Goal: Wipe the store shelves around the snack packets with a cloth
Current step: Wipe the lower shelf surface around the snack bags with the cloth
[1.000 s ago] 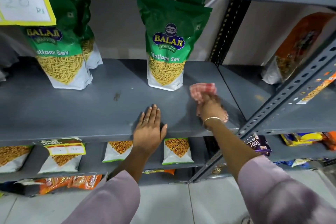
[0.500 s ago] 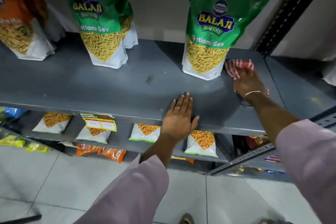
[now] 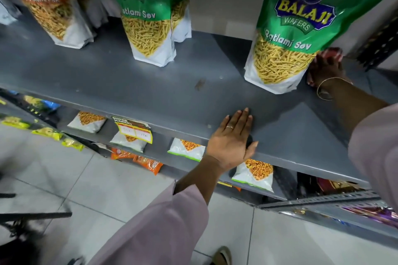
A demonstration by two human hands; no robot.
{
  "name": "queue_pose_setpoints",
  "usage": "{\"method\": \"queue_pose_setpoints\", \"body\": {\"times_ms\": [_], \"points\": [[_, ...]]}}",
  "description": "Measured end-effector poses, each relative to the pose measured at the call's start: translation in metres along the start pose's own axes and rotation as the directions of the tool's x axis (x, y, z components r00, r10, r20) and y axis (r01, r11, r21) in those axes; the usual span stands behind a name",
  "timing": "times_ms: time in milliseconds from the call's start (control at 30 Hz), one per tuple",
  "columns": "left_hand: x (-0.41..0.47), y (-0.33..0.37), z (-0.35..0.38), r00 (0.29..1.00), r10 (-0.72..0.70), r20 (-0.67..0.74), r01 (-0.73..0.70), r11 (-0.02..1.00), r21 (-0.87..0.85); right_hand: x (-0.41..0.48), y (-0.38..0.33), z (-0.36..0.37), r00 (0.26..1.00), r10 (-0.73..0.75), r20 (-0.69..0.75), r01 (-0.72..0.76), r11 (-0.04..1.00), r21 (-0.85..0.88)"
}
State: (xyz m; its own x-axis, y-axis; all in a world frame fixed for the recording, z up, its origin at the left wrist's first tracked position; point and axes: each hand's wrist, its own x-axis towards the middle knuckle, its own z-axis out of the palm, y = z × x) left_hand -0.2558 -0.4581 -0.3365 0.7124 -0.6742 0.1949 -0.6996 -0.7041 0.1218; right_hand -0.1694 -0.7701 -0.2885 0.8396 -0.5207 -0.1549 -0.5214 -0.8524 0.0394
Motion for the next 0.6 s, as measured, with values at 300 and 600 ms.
{"method": "queue_pose_setpoints", "body": {"times_ms": [300,600], "points": [[0.000,0.003,-0.005,0.999,0.020,-0.049,-0.019,1.000,0.019,-0.063,-0.016,0.001,0.997,-0.003,-0.081,0.021,0.974,0.225],[-0.001,0.003,-0.005,0.996,0.049,-0.069,-0.050,0.999,-0.013,-0.144,-0.028,0.010,0.994,0.030,-0.102,-0.003,0.966,0.258]]}}
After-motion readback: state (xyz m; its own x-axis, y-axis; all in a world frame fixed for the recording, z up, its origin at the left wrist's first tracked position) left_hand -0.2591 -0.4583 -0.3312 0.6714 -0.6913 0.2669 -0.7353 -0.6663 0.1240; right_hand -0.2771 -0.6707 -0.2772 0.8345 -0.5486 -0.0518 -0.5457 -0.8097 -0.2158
